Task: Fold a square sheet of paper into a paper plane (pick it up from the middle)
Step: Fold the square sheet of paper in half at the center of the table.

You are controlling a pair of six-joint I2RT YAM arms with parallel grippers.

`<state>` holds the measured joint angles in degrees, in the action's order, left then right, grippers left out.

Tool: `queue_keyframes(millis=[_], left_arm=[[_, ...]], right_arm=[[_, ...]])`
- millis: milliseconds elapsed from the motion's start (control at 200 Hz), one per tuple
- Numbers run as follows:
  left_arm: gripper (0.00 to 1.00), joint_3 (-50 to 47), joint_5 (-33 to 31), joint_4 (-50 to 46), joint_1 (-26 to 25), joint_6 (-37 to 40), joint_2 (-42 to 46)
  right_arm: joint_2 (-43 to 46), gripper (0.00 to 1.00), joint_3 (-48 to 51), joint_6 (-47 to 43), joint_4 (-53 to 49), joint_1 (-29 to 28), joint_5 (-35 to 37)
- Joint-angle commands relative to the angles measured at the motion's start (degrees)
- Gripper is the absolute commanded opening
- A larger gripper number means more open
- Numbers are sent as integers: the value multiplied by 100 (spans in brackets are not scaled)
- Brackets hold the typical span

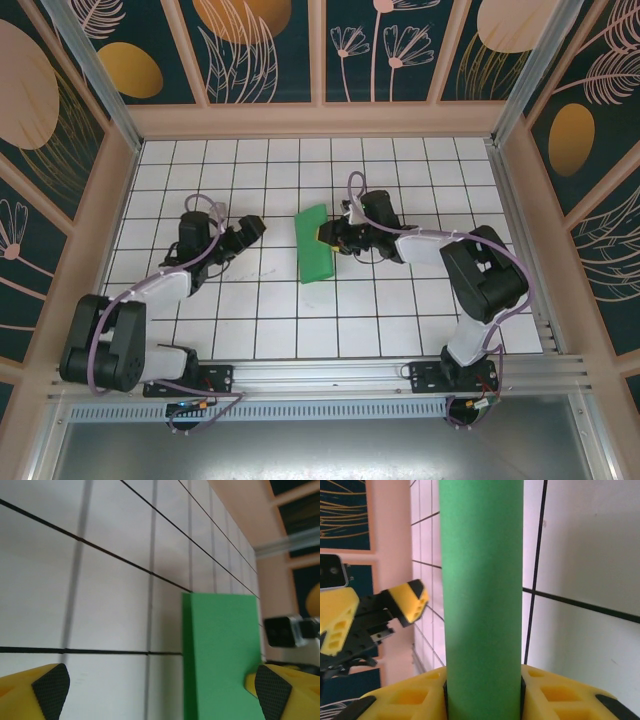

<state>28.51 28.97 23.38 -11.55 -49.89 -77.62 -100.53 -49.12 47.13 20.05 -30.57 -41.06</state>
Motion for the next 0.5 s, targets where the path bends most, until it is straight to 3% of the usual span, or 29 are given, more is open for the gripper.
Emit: queue_keyframes(millis=[0,175,390,495], left_arm=[[96,-164,556,1405,-338,-934,-427],[88,-83,619,2281,-858,-1413,-1215],[65,39,722,3259,-1337,-1976,-1957],[58,74,759,3685,-1436,-2238,-2366]], right_arm=[[-91,38,210,385,727,151,-500],[-253,39,240,207,371,231,-358],[-370,39,335,381,645,316,-575],[-406,39,413,557,888,364,-705]])
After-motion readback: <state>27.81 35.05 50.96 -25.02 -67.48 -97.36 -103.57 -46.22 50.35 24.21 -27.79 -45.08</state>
